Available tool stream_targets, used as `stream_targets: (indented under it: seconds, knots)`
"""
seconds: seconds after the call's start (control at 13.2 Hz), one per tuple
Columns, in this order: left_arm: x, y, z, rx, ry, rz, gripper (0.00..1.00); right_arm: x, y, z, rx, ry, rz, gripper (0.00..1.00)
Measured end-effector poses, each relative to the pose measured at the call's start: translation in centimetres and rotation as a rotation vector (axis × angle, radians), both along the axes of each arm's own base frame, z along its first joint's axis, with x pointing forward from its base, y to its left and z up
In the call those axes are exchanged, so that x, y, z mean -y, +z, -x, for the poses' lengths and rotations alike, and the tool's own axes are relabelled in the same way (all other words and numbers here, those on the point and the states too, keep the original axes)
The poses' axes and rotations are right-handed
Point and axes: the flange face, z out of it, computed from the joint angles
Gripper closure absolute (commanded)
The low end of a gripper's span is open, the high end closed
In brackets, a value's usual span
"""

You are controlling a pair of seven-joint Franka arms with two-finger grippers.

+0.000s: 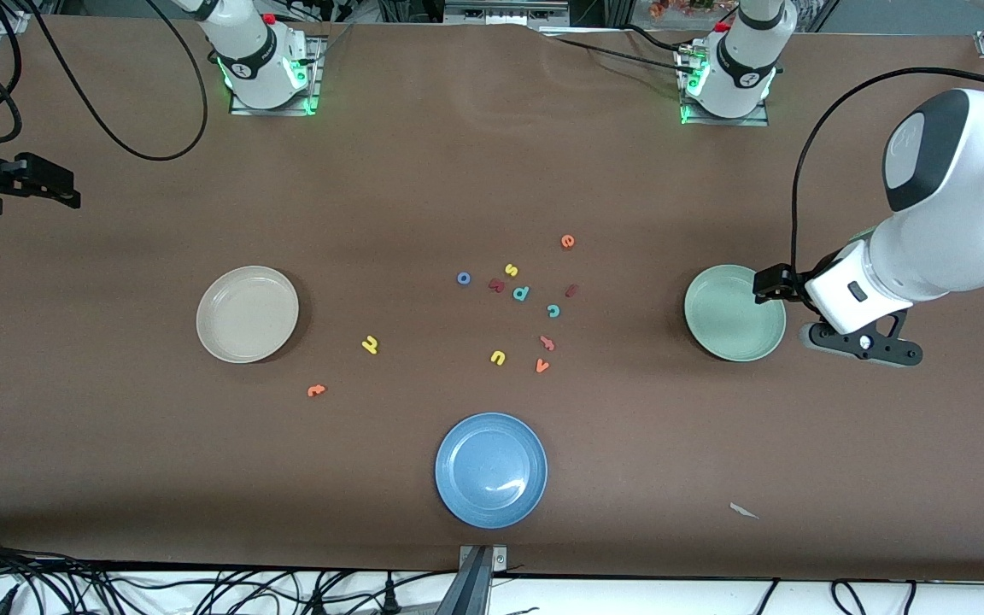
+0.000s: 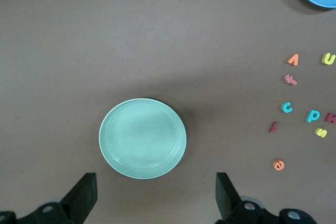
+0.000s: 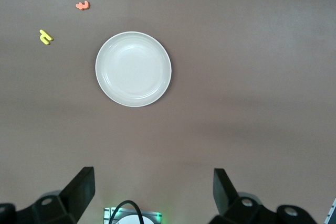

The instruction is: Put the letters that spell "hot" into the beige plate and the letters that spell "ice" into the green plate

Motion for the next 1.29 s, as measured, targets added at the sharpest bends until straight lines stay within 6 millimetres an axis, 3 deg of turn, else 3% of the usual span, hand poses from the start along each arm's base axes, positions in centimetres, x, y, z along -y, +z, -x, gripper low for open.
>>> stream_targets:
  seconds: [1.29]
  knots:
    - [0.0, -0.3, 0.1, -0.002, -0.007, -0.017, 0.01, -1.0, 0.0, -0.6, 0.021, 0.017, 0.027, 0.00]
